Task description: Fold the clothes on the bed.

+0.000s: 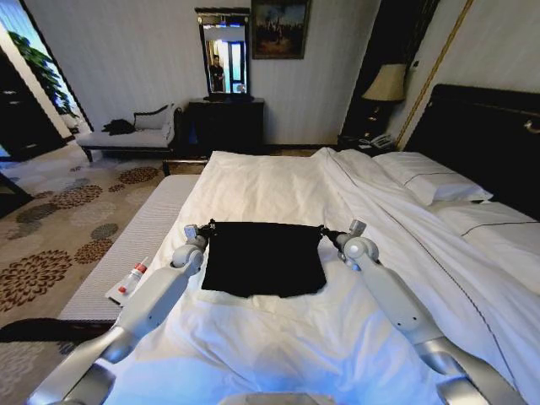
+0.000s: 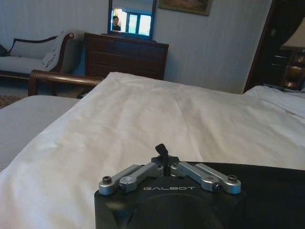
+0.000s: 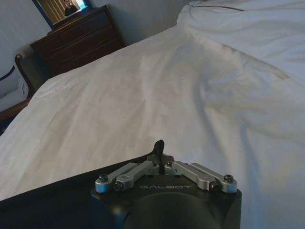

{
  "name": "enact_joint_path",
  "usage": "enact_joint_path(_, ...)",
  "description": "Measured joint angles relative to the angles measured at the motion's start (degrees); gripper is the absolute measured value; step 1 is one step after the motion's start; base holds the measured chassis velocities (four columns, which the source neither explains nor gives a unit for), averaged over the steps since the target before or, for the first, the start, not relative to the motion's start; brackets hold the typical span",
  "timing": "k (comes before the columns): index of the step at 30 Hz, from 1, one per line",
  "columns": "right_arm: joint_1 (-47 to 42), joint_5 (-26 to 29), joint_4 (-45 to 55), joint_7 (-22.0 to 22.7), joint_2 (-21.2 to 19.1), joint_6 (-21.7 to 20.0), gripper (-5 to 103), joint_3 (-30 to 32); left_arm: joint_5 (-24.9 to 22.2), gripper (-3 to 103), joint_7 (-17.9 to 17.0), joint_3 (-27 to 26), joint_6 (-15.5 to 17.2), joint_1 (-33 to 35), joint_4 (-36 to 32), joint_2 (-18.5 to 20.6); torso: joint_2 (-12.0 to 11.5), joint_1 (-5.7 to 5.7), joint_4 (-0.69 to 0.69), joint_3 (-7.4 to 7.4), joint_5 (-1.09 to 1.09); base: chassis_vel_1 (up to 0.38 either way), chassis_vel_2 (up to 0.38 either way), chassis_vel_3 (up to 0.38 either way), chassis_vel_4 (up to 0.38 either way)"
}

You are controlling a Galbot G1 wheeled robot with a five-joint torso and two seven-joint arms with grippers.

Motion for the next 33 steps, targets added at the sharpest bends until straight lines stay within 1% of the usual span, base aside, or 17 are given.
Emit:
enact_joint_path(3, -0.7, -0.87, 0.07, -0.32, 0.01, 0.4, 0, 0.02, 0.16, 1, 0.16, -0.34, -0.27, 0.72, -0.18, 0.0, 0.0, 0.0, 0.0, 0.0, -0.01, 0.0, 0.0, 0.0, 0.0)
enact_joint_path(5, -3.11, -4.17, 1.41, -1.33, -0.05, 1.23, 0, 0.46, 1.75, 1, 0.6, -0.95, -1.52, 2.87, -2.17, 0.3, 0.01, 0.0, 0.0, 0.0, -0.01, 0.0, 0.0, 0.0, 0.0)
enact_joint_path(6, -3.11, -4.17, 1.41, -1.33, -0.05, 1.23, 0, 0.46, 1.75, 1, 0.6, -0.95, -1.52, 2.87, -2.17, 0.3, 0.01, 0.0, 0.0, 0.0, -0.01, 0.0, 0.0, 0.0, 0.0)
enact_joint_path(9, -6.01, -8.78, 3.44, -2.62, -0.23, 2.84, 0, 0.63, 2.97, 1, 0.77, -1.46, -2.69, 4.81, -4.32, 0.73, 0.01, -0.01, -0.01, 0.0, 0.0, 0.0, 0.0, 0.0, 0.0)
enact_joint_path(10, -7.75, -11.04, 5.1, -3.13, -0.29, 3.99, 0, 0.73, 3.54, 1, 0.66, -1.81, -3.43, 6.02, -5.71, 0.94, 0.01, -0.01, -0.02, -0.01, 0.0, 0.0, 0.0, 0.0, 0.0)
enact_joint_path(11, -7.75, -11.04, 5.1, -3.13, -0.29, 3.99, 0, 0.73, 3.54, 1, 0.66, -1.81, -3.43, 6.02, -5.71, 0.94, 0.01, -0.01, -0.02, -0.01, 0.0, 0.0, 0.0, 0.0, 0.0)
enact_joint_path(13, -10.19, -13.23, 7.6, -3.38, -0.4, 5.66, 0, 1.3, 4.32, 1, 0.42, -2.21, -4.12, 7.92, -8.09, 1.66, 0.02, -0.01, -0.01, -0.01, -0.01, 0.0, 0.0, 0.0, 0.0)
enact_joint_path(16, -11.46, -14.21, 8.89, -3.4, -0.64, 6.4, 0, 1.61, 4.82, 1, 0.47, -2.51, -4.38, 9.28, -9.56, 2.27, 0.02, -0.01, 0.0, -0.01, -0.01, 0.0, 0.0, 0.0, 0.0)
enact_joint_path(19, -15.14, -15.52, 12.49, -3.21, -1.03, 7.22, 0, 2.27, 5.45, 1, 1.0, -4.02, -4.65, 13.15, -12.25, 3.32, 0.02, -0.01, -0.01, -0.01, -0.01, 0.0, 0.0, 0.0, 0.0)
enact_joint_path(20, -15.14, -15.52, 12.49, -3.21, -1.03, 7.22, 0, 2.27, 5.45, 1, 1.0, -4.02, -4.65, 13.15, -12.25, 3.32, 0.02, -0.01, -0.01, -0.01, -0.01, 0.0, 0.0, 0.0, 0.0)
enact_joint_path(23, -18.18, -17.78, 14.52, -3.16, -0.98, 8.06, 0, 2.34, 6.63, 1, 1.68, -5.4, -5.19, 16.69, -13.29, 3.68, 0.02, -0.02, 0.0, -0.01, -0.02, 0.0, 0.0, 0.0, 0.0)
enact_joint_path(24, -18.18, -17.78, 14.52, -3.16, -0.98, 8.06, 0, 2.34, 6.63, 1, 1.68, -5.4, -5.19, 16.69, -13.29, 3.68, 0.02, -0.02, 0.0, -0.01, -0.02, 0.0, 0.0, 0.0, 0.0)
enact_joint_path(26, -20.2, -20.38, 15.2, -3.17, -0.79, 9.24, 0, 1.93, 7.36, 1, 1.87, -6.0, -5.63, 19.0, -14.19, 4.0, 0.01, -0.01, -0.01, -0.01, 0.0, 0.0, 0.0, 0.0, 0.0)
enact_joint_path(33, -24.95, -23.27, 18.02, -3.19, -0.68, 10.61, 0, 2.49, 8.37, 1, 1.37, -6.71, -6.19, 23.84, -17.64, 5.06, 0.02, -0.01, 0.0, -0.02, -0.01, 0.0, 0.0, 0.0, 0.0)
